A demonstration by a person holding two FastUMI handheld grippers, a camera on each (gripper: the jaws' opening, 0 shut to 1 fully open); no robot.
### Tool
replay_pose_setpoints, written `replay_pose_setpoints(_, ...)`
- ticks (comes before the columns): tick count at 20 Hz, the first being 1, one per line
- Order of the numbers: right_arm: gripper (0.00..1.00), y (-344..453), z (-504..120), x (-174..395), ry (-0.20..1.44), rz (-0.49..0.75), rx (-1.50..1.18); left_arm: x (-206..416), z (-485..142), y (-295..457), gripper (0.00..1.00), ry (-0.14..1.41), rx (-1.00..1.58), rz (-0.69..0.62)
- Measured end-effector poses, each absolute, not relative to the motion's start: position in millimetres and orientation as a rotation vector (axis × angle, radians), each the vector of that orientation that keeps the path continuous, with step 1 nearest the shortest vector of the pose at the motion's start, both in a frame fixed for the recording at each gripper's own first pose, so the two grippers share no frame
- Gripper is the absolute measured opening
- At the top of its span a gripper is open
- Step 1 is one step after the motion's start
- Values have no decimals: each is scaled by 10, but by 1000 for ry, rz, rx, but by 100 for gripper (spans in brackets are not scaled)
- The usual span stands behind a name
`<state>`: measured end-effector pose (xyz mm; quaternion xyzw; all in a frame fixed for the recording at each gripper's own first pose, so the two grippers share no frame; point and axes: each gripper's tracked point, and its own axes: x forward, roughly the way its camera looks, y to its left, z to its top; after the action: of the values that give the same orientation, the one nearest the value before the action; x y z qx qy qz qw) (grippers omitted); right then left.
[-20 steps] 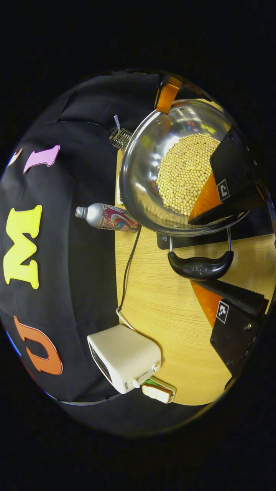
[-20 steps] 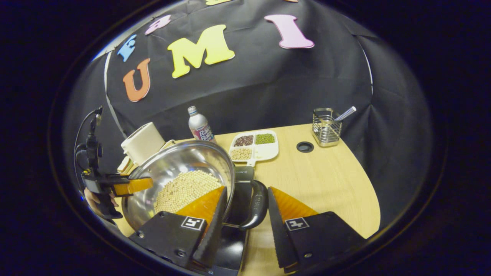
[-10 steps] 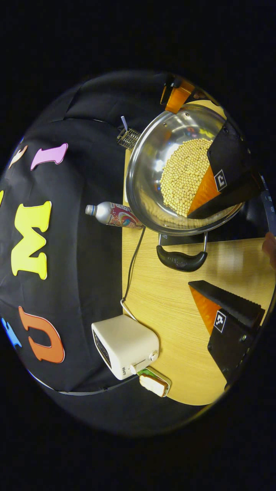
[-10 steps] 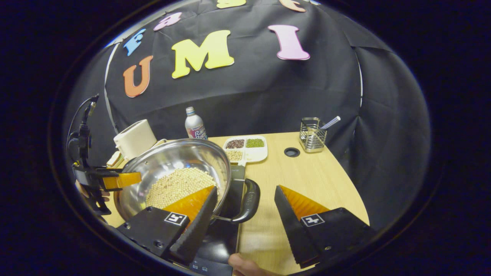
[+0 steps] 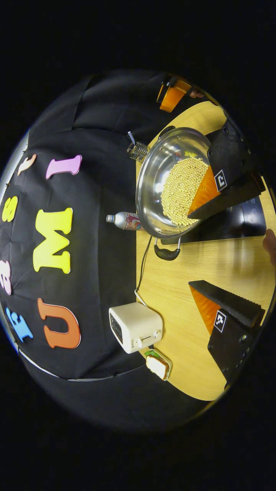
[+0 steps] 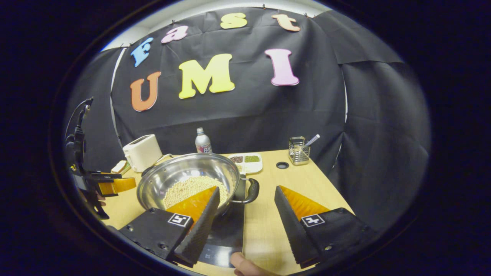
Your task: First push the handle of the pot to place it horizontally, then grasp the pot with both hands and set it on the induction cooktop.
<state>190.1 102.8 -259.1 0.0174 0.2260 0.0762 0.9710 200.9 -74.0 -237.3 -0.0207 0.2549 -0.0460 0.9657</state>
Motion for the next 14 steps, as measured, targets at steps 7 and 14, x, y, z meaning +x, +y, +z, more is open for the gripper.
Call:
replay_pose_setpoints(7,91,996,-2154,1308,363,142,43,1398,-1951,-664,96,421,-27,-76)
replay_pose_setpoints(14,93,943,-1579,794,246,114,0,979,-1297,-523,95,281,-30,-53)
